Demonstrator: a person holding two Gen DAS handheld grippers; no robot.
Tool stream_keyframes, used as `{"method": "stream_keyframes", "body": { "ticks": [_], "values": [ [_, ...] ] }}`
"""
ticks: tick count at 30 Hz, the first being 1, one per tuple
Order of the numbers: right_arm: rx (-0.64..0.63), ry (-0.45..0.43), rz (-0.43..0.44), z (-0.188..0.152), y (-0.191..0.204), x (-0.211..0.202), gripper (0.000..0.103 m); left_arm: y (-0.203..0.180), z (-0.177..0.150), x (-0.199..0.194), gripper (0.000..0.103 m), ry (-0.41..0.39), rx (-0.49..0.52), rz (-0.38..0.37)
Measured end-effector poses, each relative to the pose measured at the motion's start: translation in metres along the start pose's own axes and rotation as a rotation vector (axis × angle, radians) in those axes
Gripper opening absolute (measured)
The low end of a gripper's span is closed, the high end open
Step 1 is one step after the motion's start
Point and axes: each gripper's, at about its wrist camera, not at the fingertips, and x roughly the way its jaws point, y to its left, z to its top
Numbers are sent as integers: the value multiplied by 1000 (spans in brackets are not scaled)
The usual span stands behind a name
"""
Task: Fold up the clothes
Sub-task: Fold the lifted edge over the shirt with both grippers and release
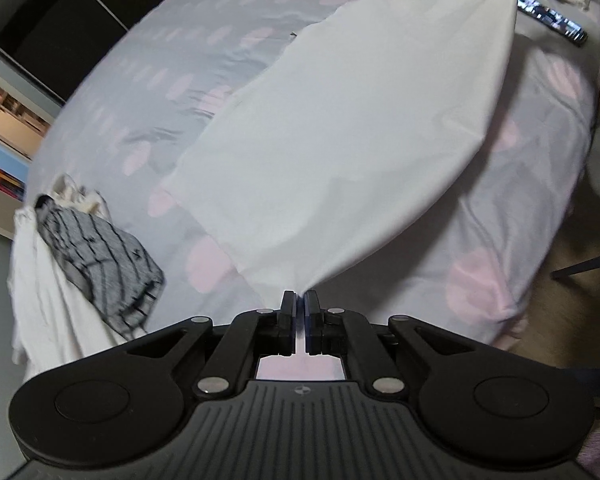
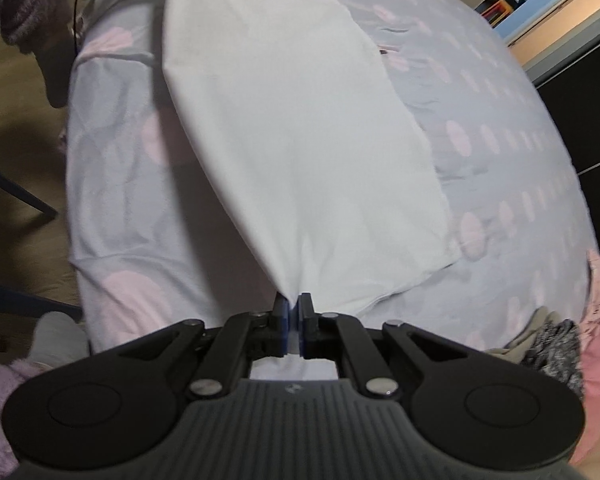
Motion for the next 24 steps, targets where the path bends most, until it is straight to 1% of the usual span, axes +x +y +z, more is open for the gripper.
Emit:
{"method": "stream_keyframes", "body": {
  "ticks": [2,4,7,9,11,13,16,17,18,19,20,23,24],
  "values": [
    [24,10,43,-1,-4,0,6,4,-4,-3,2,-10,-26,-15],
    [32,18,66,-3,-5,0,6,11,-7,-6,2,-20,-61,-20],
    [74,2,72,-4,-11,-4,6,21,-9,-8,2,-36,-129,-21],
    [124,-18,79,-4,-19,-5,7,27,-5,-5,2,-41,-172,-4],
    [203,-44,90,-3,-30,-5,10,35,0,-1,2,-42,-237,6],
    [310,-57,101,-1,-45,-2,10,43,6,1,2,-61,-302,1],
    [472,-69,91,-3,-67,5,11,54,14,0,4,-99,-390,-34],
    [531,-69,83,-4,-75,8,16,56,17,1,5,-110,-418,-44],
    [590,-68,76,-5,-83,11,27,59,19,2,11,-121,-445,-52],
    [650,-68,83,-9,-90,15,33,62,22,3,15,-127,-474,-59],
    [710,-67,91,-12,-97,19,39,66,25,6,16,-130,-507,-66],
    [888,-65,111,-22,-118,31,39,78,32,18,16,-129,-608,-89],
    [928,-60,111,-23,-122,35,41,82,35,22,18,-127,-642,-97]
  ]
}}
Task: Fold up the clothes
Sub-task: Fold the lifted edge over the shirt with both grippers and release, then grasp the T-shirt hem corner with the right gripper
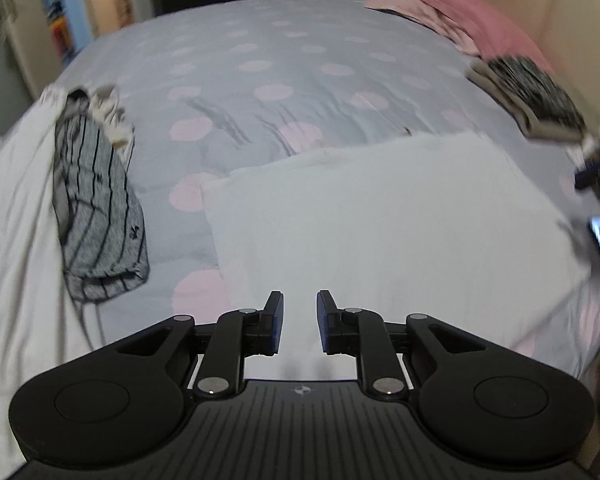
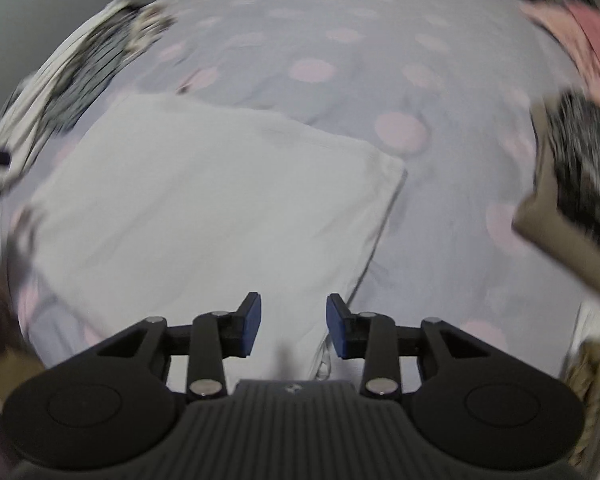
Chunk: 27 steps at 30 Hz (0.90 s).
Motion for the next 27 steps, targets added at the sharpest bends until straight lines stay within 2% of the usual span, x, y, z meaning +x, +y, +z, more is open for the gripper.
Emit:
{"method": "stream_keyframes", "body": {
  "ticks": [1,2,3,4,6,9,12,16,21,27],
  "values": [
    [43,1,-10,2,-4,5,43,1,3,5,22,3,-24,0],
    [79,-3,-15,4,-9,8,51,1,7,9,25,5,-42,3],
    [114,-15,-19,6,-14,12,59,0,10,14,33,3,-57,8],
    [148,-27,-22,9,-19,15,61,-1,13,17,43,-1,-66,14],
    [189,-22,3,12,-25,25,61,-4,20,24,50,-9,-76,25],
    [248,2,8,16,-32,40,61,-7,28,34,53,-17,-82,29],
    [312,3,-2,19,-45,53,54,-8,35,44,57,-27,-111,28],
    [443,31,35,24,-67,74,50,-6,46,57,57,-19,-180,-19],
    [472,51,34,28,-79,93,50,-7,60,71,57,3,-205,-50],
    [521,57,88,30,-90,112,48,-11,69,83,57,17,-194,-56]
  ]
}}
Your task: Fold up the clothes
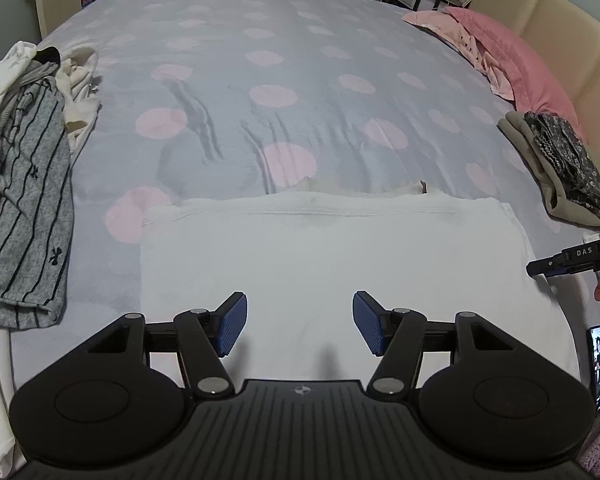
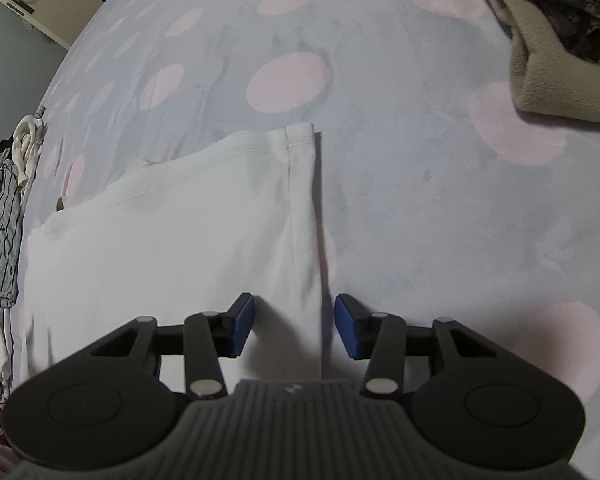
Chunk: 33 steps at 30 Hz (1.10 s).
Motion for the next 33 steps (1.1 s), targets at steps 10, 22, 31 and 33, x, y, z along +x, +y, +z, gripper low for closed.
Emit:
{"method": "stream_keyframes", "body": {
  "ticks": [10,22,31,33],
  "values": [
    [-89,8,15,4,23,7,11,-16,9,5,57,-9,28,-1],
    [-149,-83,120,-4,66,-51,6,-4,2,-16,55,-49,-1,21],
    [-187,-87,224,-14,138,-57,5,10,-7,-46,55,-116,-29,-6],
    [-202,-82,246,-15,156,-55,5,14,-9,-52,55,-130,-36,-6]
  ]
}}
